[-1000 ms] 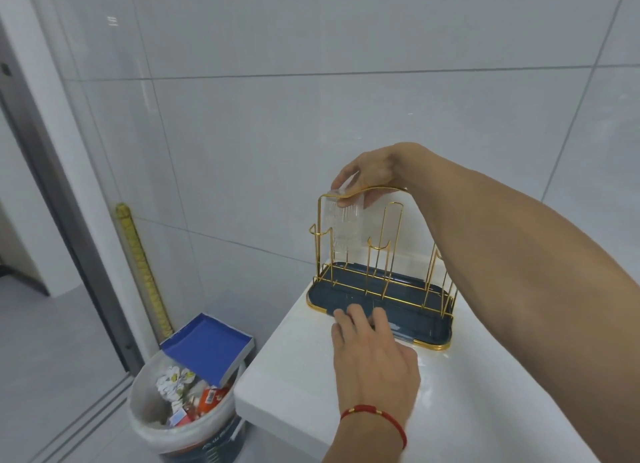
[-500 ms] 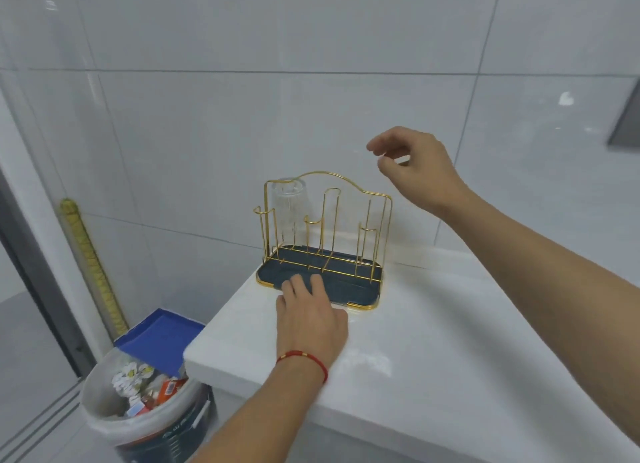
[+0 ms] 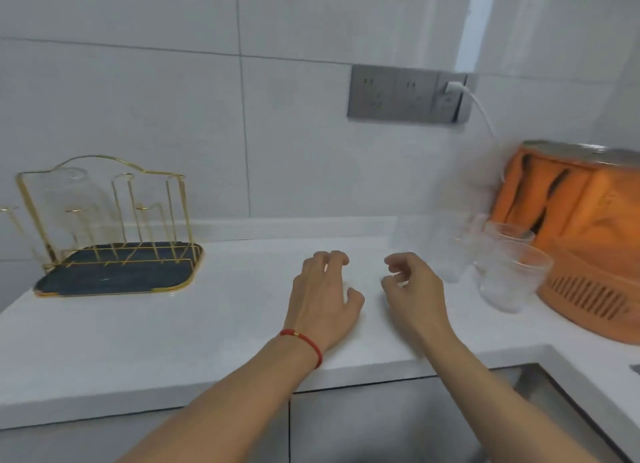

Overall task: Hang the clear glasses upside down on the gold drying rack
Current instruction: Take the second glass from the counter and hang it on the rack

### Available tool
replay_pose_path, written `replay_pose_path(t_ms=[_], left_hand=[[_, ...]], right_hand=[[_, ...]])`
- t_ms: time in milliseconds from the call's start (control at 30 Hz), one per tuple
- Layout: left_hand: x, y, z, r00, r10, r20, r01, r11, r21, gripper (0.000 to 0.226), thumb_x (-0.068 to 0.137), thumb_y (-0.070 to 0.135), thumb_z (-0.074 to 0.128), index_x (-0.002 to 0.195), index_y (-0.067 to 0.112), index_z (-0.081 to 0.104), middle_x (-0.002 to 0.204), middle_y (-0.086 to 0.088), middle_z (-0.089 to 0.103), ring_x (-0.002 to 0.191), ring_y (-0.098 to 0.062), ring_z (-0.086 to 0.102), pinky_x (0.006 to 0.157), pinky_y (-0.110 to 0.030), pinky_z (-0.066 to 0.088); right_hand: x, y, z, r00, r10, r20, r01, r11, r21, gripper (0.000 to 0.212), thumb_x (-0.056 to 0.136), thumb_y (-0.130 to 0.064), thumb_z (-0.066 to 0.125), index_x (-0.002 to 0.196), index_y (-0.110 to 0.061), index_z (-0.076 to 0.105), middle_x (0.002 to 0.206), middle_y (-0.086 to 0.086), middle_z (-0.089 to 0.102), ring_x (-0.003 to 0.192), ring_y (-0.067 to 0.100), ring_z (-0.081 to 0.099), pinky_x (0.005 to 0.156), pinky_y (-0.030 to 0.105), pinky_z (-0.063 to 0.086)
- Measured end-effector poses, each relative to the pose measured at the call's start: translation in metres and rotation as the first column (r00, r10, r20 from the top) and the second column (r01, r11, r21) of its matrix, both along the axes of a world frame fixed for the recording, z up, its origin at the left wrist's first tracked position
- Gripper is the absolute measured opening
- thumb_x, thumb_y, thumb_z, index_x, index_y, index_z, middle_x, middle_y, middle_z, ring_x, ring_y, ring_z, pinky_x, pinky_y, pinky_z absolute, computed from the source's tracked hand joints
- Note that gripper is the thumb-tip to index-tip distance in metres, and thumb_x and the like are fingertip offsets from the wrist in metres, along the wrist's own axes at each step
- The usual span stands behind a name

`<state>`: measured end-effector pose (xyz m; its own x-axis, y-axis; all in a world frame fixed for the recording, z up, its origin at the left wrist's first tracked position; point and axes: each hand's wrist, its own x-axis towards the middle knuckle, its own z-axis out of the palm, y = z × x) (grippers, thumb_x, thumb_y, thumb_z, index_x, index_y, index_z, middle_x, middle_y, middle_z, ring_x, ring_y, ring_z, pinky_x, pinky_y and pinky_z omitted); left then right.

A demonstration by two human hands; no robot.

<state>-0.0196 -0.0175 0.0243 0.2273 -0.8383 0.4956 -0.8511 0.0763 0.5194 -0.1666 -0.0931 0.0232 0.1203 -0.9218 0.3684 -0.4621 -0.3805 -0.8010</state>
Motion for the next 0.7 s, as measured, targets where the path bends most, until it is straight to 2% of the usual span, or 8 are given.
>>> replay_pose_path(t_ms=[167,300,367,433,500,533,600,700], left_hand=[[-0.044,-0.034,-0.013,0.997,-0.075,-0.012,0.076,0.993,0.086,0.063,0.086,0.025,0.055,0.145,0.02,0.034,0.145,-0.004,0.045,0.131,-0.025,0.037,0.105,-0.041,0.039],[-0.044,-0.042,-0.027,0.991,-0.002,0.133,-0.015,0.992,0.125,0.065,0.087,0.04,0.051,0.146,0.019,0.033,0.14,-0.008,0.049,0.133,-0.028,0.035,0.116,-0.048,0.026],[-0.044,-0.043,-0.028,0.992,0.026,0.122,-0.039,0.993,0.109,0.064,0.087,0.041,0.05,0.144,0.017,0.036,0.136,-0.009,0.051,0.13,-0.029,0.037,0.115,-0.046,0.026],[-0.044,-0.043,-0.028,0.994,0.015,0.105,-0.026,0.995,0.099,0.064,0.087,0.039,0.052,0.144,0.015,0.037,0.135,-0.01,0.052,0.128,-0.029,0.039,0.113,-0.041,0.028],[-0.045,-0.043,-0.029,0.993,0.006,0.117,-0.017,0.995,0.098,0.064,0.087,0.038,0.053,0.144,0.014,0.037,0.135,-0.01,0.051,0.128,-0.029,0.038,0.114,-0.04,0.027],[-0.045,-0.042,-0.029,0.994,0.002,0.114,-0.013,0.995,0.096,0.064,0.087,0.037,0.053,0.144,0.014,0.037,0.136,-0.01,0.05,0.129,-0.028,0.037,0.114,-0.04,0.027],[-0.045,-0.041,-0.028,0.995,-0.006,0.096,-0.003,0.995,0.099,0.063,0.087,0.037,0.053,0.144,0.015,0.037,0.136,-0.009,0.05,0.129,-0.027,0.036,0.114,-0.04,0.027],[-0.045,-0.039,-0.027,0.996,-0.007,0.09,-0.001,0.996,0.091,0.06,0.088,0.037,0.053,0.142,0.015,0.04,0.135,-0.007,0.051,0.128,-0.026,0.037,0.113,-0.038,0.028]], right_hand=[[-0.05,-0.005,-0.007,0.96,-0.252,0.12,0.251,0.968,0.023,0.033,0.09,-0.01,0.065,0.122,-0.016,0.06,0.12,0.001,0.06,0.103,0.017,0.058,0.086,0.028,0.043],[-0.067,-0.003,-0.013,0.804,-0.516,0.296,0.571,0.809,-0.14,0.034,0.085,-0.012,0.07,0.116,-0.014,0.054,0.117,0.002,0.052,0.11,0.017,0.043,0.094,0.033,0.04],[-0.074,-0.007,-0.014,0.708,-0.616,0.345,0.687,0.715,-0.134,0.047,0.082,-0.013,0.075,0.122,-0.008,0.051,0.126,0.012,0.048,0.118,0.028,0.042,0.101,0.037,0.038],[-0.081,-0.016,-0.013,0.666,-0.641,0.382,0.708,0.704,-0.056,0.071,0.079,-0.013,0.08,0.137,-0.003,0.042,0.14,0.02,0.04,0.128,0.035,0.039,0.109,0.033,0.032],[-0.088,-0.029,-0.012,0.695,-0.633,0.342,0.663,0.748,0.037,0.091,0.079,-0.015,0.084,0.15,-0.002,0.029,0.152,0.022,0.033,0.137,0.038,0.036,0.113,0.033,0.029],[-0.092,-0.036,-0.013,0.716,-0.637,0.285,0.647,0.759,0.072,0.096,0.08,-0.018,0.084,0.153,-0.001,0.025,0.155,0.023,0.033,0.139,0.039,0.037,0.114,0.04,0.032],[-0.097,-0.048,-0.012,0.731,-0.663,0.163,0.654,0.748,0.114,0.095,0.084,-0.025,0.081,0.155,0.001,0.023,0.153,0.024,0.041,0.138,0.043,0.043,0.112,0.054,0.036],[-0.097,-0.055,-0.012,0.699,-0.706,0.114,0.695,0.708,0.122,0.088,0.084,-0.027,0.079,0.151,0.002,0.03,0.146,0.025,0.049,0.131,0.045,0.05,0.109,0.055,0.037]])
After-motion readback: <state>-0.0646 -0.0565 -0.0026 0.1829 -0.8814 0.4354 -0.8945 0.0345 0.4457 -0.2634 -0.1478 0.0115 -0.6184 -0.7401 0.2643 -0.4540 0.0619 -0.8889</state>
